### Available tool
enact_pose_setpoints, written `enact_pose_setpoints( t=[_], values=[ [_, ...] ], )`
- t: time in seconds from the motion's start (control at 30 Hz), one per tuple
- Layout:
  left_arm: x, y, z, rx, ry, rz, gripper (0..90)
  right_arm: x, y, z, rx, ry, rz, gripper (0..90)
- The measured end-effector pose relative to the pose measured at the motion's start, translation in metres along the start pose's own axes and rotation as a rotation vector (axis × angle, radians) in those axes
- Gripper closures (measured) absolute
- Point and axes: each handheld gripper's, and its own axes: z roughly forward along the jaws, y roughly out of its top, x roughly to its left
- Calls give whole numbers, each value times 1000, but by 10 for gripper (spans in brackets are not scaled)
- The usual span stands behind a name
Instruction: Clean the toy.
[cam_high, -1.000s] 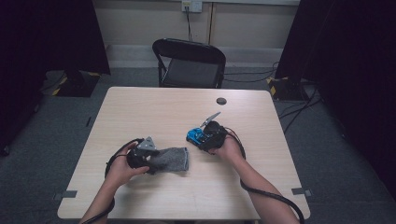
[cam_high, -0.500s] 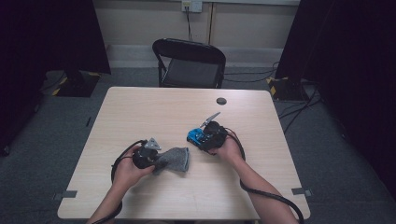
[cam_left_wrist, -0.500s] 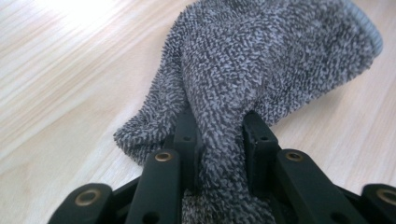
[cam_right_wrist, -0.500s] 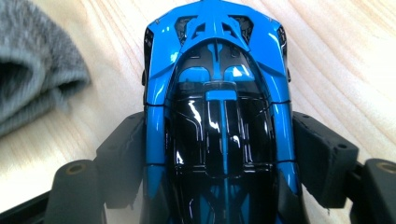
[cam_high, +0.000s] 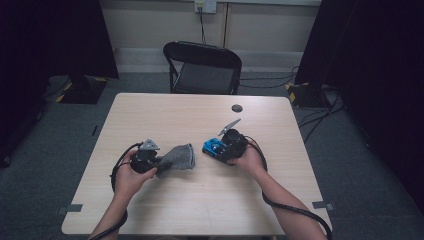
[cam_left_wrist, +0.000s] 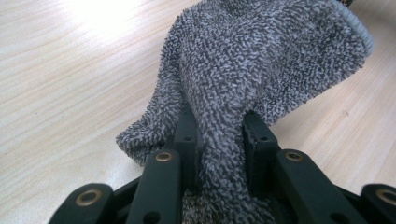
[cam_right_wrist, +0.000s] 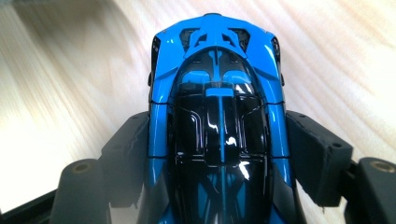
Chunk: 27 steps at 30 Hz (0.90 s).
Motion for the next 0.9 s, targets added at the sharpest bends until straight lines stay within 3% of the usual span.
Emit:
enact_pose_setpoints(
  t=[0.13,0.4,0.5,0.6,0.77,0.9],
  values=[
    [-1,0,-1,-2,5,0,714,0,-5,1,-17,5,11,283],
    [-2,0,-1,-5,8,13,711,6,-4,4,-7,-39,9,259],
    [-1,0,-1,-3,5,4,710,10,-2,4,-5,-85,-35,234],
    [-1,0,1,-1,13,9,710,11,-1,8,12,-80,-39,231],
    [0,-1,4,6,22,13,711,3,-4,11,-14,-23,39,258],
    [-1,-2,7,12,23,2,710,3,-2,9,14,-22,38,261]
  ],
)
